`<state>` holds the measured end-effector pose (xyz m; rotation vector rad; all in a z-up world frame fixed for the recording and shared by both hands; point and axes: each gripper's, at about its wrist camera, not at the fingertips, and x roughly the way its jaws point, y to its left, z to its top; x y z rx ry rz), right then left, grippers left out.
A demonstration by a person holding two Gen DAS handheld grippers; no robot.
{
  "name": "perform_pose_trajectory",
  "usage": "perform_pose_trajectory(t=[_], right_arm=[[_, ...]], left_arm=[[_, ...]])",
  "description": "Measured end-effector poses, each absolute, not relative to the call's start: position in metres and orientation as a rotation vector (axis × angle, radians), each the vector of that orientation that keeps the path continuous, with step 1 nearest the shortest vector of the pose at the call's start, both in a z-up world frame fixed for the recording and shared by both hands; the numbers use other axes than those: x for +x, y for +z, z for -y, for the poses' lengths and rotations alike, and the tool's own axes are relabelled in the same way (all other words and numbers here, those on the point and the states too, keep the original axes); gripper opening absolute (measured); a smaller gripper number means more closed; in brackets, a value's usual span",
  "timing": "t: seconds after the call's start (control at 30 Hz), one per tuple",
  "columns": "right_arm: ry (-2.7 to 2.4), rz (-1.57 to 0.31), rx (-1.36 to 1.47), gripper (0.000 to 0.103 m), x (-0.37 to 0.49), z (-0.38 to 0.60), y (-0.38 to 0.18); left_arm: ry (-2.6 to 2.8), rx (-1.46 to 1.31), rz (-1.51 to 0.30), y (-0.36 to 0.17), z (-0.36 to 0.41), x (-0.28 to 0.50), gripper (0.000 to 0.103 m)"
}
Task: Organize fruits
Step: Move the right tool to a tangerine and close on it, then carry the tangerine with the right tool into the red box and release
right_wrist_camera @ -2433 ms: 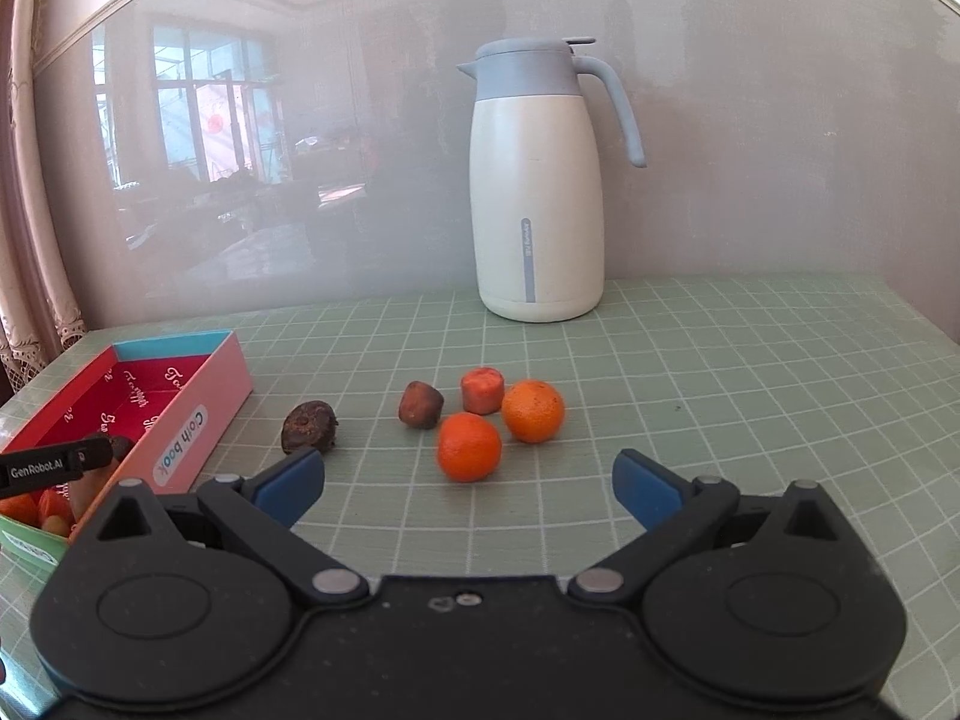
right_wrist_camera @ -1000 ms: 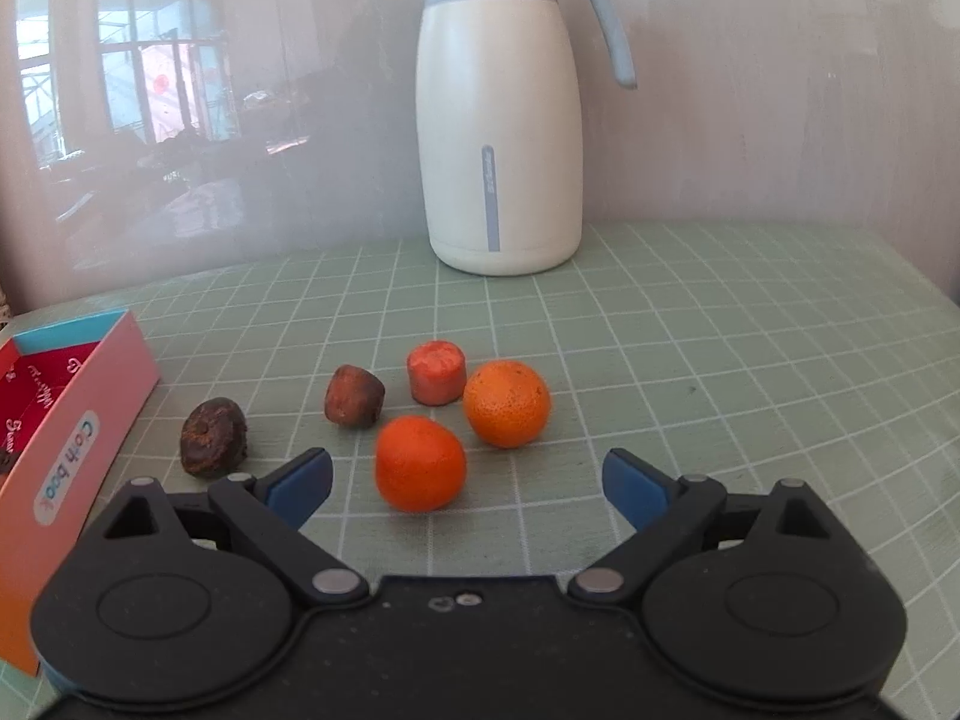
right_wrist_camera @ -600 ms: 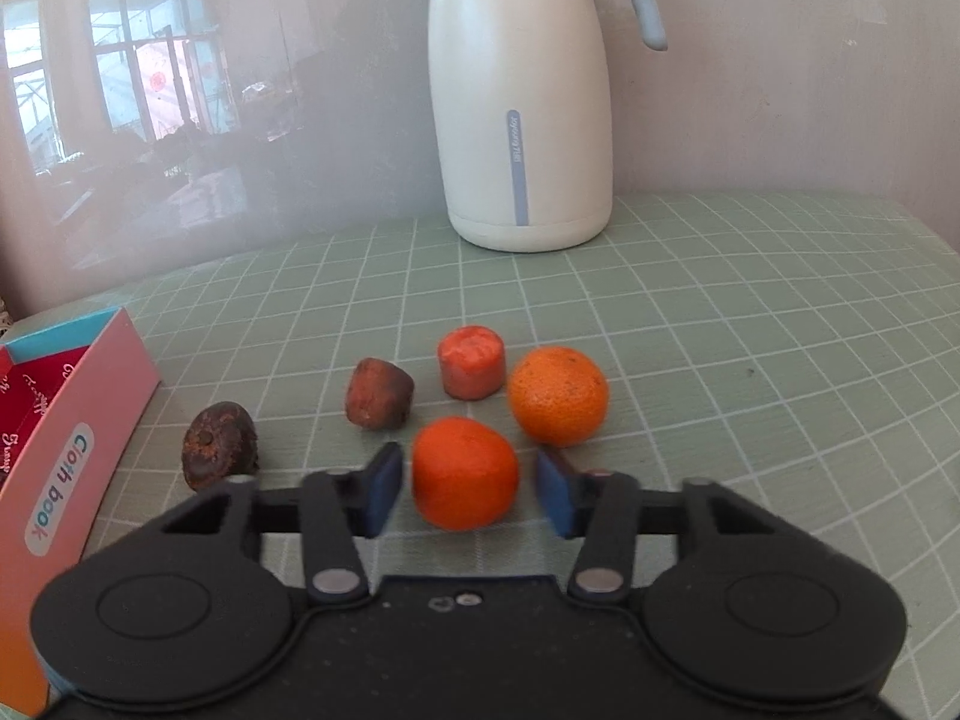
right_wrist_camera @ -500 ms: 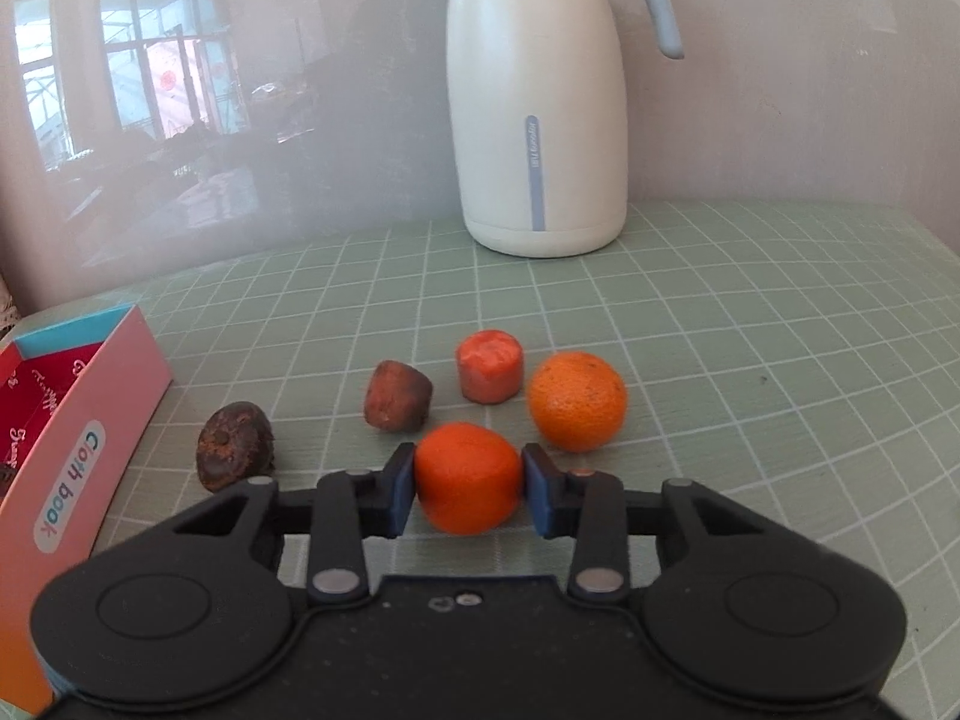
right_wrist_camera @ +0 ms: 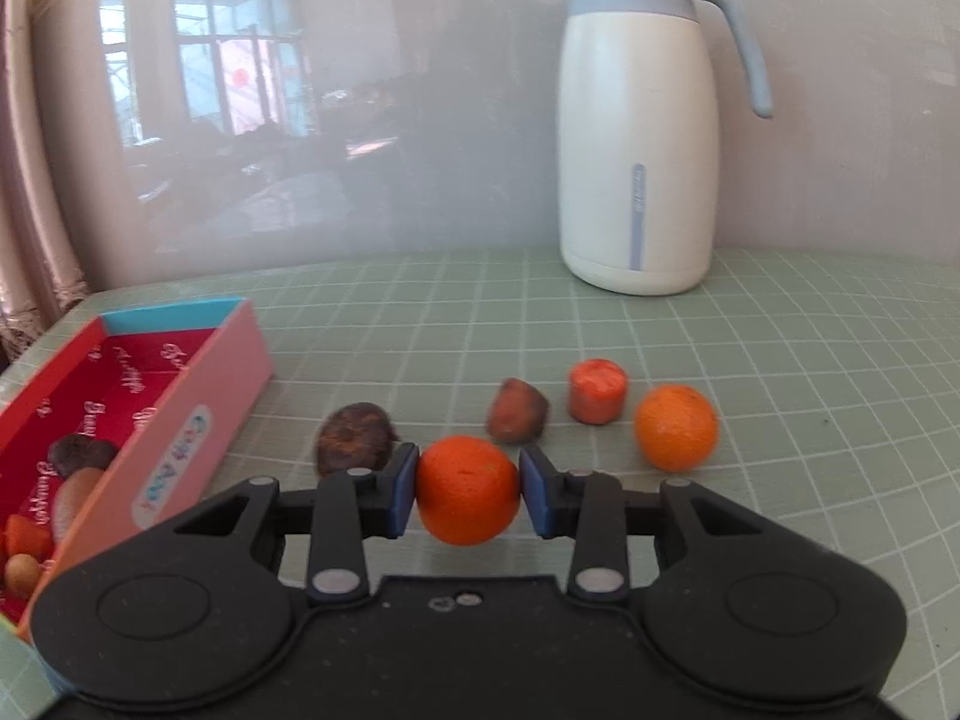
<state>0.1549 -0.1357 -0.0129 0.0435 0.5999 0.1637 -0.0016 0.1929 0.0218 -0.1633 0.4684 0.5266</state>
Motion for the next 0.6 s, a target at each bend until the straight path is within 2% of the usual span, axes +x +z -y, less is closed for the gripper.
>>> perform_pose_trajectory(t=[0.37,0.6], right_arm=[[0.519,-0.497,0.039,0.035,0.129,0.074,0.012],[0.693,-0.502,-0.045,0.035,0.114,0.023,0.012]], left_arm=[[0.596,-0.201,-0.473,0.020,-0.212,-0.009,0.103],[0.611,-0.196,-0.473,0.018,-0.219,-0.013,0.103]])
